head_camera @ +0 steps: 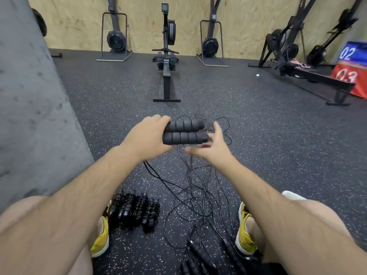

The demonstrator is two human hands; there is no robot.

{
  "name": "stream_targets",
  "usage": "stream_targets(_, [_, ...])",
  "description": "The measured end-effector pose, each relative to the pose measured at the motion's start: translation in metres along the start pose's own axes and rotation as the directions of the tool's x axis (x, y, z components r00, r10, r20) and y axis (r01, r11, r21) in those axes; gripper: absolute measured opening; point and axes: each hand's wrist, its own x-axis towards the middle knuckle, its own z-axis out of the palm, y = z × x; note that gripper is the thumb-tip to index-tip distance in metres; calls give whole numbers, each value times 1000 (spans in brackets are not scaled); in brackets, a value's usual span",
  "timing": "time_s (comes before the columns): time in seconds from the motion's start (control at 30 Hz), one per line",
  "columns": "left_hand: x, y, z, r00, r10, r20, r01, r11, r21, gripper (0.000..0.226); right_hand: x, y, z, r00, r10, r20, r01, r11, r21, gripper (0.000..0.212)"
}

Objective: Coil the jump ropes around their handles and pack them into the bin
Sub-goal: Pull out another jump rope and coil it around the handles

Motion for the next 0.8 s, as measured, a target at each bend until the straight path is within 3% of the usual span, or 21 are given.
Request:
stream_targets(0.07, [-2,1,-2,999,-14,-35,10,994,-104,60,-3,10,17,994,56,94,-51,997,-60,117])
stream_targets(0.17, [-6,11,-3,999,-4,-39,-5,972,-234,71,-13,11,68,947,-12,320,54,991,-122,93])
stream_targets(0.23, [-6,14,0,1000,7,-28,-14,961,-277,73,-13,5,104,945,-44,325,83,991,-106,71])
stream_targets(0.3, [-6,15,0,999,27,-21,-32,956,-292,74,-7,-1,127,967,-74,242,93,994,-65,19])
stream_targets(0.33, [-5,12,0,999,31,-17,-34,957,-288,75,-3,-2,131,975,-66,213,81,994,-66,9])
stream_targets(0.43, [-3,-3,-6,999,31,-12,-33,968,-248,83,7,-5,111,946,-1,323,48,989,-137,25])
stream_targets(0.6, [0,-32,-14,995,86,45,-83,994,-68,92,27,-6,12,921,47,386,65,960,-271,27])
stream_targets(0.67, [3,-36,-16,994,85,61,-87,996,18,92,35,-13,-18,913,96,395,-30,985,-171,26])
stream_targets(0.73, [9,-38,-16,995,88,55,-93,990,107,92,42,-24,-27,882,150,447,-186,982,36,25])
stream_targets(0.8, [17,-38,-16,994,108,36,-112,977,183,91,43,-33,-23,908,186,374,-215,976,35,19])
